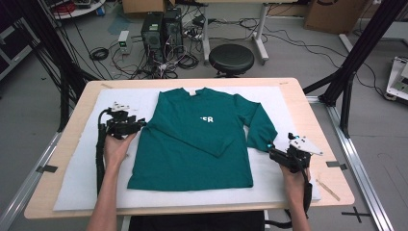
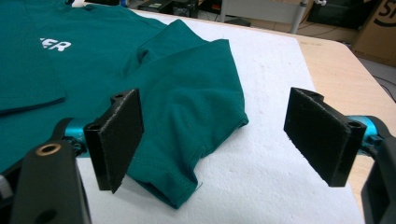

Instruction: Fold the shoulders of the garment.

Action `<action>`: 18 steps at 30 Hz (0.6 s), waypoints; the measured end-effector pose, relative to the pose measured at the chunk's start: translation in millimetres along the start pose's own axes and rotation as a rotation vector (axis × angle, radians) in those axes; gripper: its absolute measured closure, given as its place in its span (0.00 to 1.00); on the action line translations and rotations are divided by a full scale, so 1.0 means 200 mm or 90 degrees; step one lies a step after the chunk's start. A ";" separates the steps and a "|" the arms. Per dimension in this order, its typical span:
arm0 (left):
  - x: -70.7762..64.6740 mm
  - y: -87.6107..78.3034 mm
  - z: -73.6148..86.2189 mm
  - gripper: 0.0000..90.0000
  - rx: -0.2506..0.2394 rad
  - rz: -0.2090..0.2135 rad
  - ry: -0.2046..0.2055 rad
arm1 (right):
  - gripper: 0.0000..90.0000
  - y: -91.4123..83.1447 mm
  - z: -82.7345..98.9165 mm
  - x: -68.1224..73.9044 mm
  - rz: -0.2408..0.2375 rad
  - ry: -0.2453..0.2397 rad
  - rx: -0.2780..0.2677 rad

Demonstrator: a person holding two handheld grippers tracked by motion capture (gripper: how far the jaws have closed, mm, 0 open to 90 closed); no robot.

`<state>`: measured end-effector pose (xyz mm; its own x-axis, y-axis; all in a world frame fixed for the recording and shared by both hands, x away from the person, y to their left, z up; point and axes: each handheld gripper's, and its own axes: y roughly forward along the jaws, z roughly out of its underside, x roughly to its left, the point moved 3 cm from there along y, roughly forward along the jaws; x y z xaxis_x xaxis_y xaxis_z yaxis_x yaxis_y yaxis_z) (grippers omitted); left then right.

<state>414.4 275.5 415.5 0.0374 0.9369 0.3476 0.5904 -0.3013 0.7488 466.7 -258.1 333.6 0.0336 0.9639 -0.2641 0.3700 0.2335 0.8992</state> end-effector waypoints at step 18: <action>0.12 -0.35 0.32 0.35 -0.136 0.051 0.050 | 0.22 0.00 0.00 0.00 0.000 -0.003 0.003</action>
<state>425.0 330.1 335.2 0.0087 0.8943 0.4473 0.4031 -0.4125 0.8169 466.7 -257.5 333.9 0.0384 0.9632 -0.2658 0.3747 0.2328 0.8975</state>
